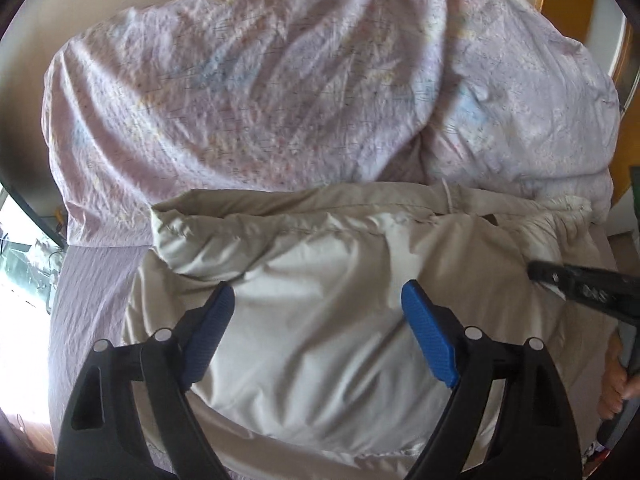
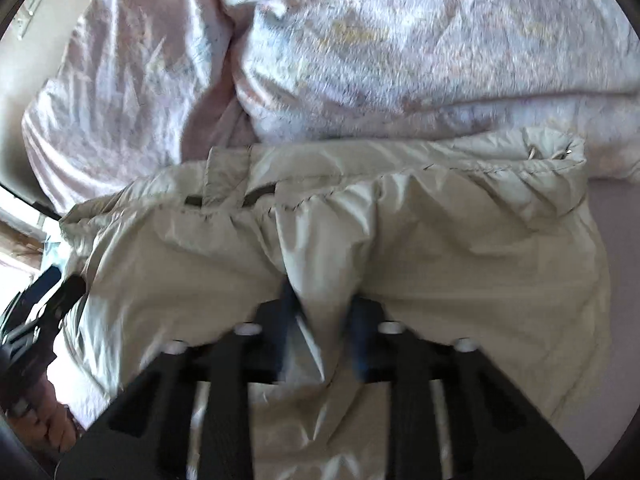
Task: Fold large clothes
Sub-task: 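Release the hem and smooth the folded jacket with both grippers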
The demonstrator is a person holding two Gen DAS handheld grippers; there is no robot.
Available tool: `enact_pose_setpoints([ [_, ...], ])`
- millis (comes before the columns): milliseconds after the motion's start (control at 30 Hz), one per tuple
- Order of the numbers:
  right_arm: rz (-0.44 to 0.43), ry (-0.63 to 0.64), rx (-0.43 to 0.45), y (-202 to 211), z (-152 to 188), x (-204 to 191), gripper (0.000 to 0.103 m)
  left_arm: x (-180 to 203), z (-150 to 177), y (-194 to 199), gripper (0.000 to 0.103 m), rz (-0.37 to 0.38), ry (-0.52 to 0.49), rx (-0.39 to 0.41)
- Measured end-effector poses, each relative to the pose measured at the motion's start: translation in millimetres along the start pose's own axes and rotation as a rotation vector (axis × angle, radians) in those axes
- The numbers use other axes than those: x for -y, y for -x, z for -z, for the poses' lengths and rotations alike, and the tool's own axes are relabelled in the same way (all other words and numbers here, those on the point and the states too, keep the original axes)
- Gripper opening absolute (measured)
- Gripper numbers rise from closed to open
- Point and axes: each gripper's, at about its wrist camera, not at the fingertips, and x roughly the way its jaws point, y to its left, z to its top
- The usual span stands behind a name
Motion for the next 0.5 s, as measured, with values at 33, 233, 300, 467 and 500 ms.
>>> enact_pose_setpoints([
  [33, -0.001, -0.015, 0.011, 0, -3, 3, 0.009, 0, 0, -1, 0.085, 0.009, 0.004, -0.002],
  [233, 0.013, -0.057, 0.041, -7, -22, 10, 0.004, -4, -2, -11, 0.086, 0.029, 0.016, -0.015],
  [300, 0.028, -0.055, 0.048, -9, -26, 9, 0.004, -6, -2, -15, 0.086, 0.034, 0.021, -0.020],
  [467, 0.059, -0.085, 0.061, -25, -39, 8, 0.004, -11, -1, -21, 0.086, 0.031, 0.035, -0.025],
  [500, 0.065, -0.092, 0.060, -29, -41, 10, 0.004, -13, 0, -23, 0.086, 0.026, 0.038, -0.025],
])
